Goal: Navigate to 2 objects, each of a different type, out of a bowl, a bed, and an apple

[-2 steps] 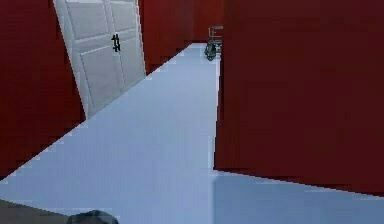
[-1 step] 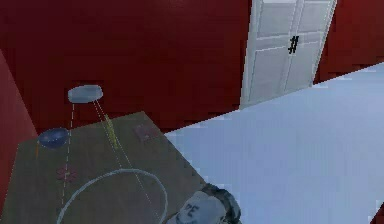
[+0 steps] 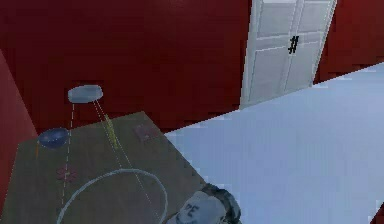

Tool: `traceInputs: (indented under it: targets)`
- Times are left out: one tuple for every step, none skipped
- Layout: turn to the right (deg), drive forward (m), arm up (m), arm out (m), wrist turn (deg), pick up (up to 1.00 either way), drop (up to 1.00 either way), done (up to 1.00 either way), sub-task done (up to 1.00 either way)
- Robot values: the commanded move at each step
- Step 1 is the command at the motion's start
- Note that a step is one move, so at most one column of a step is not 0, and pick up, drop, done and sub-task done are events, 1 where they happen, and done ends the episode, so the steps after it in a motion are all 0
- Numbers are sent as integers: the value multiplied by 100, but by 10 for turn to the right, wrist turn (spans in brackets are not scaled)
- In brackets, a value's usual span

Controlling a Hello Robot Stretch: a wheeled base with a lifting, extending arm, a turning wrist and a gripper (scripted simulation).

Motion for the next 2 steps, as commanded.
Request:
traceInputs:
  targets:
    - [-450,0,0,0,0,0,0,0,0]
    - [450,0,0,0,0,0,0,0,0]
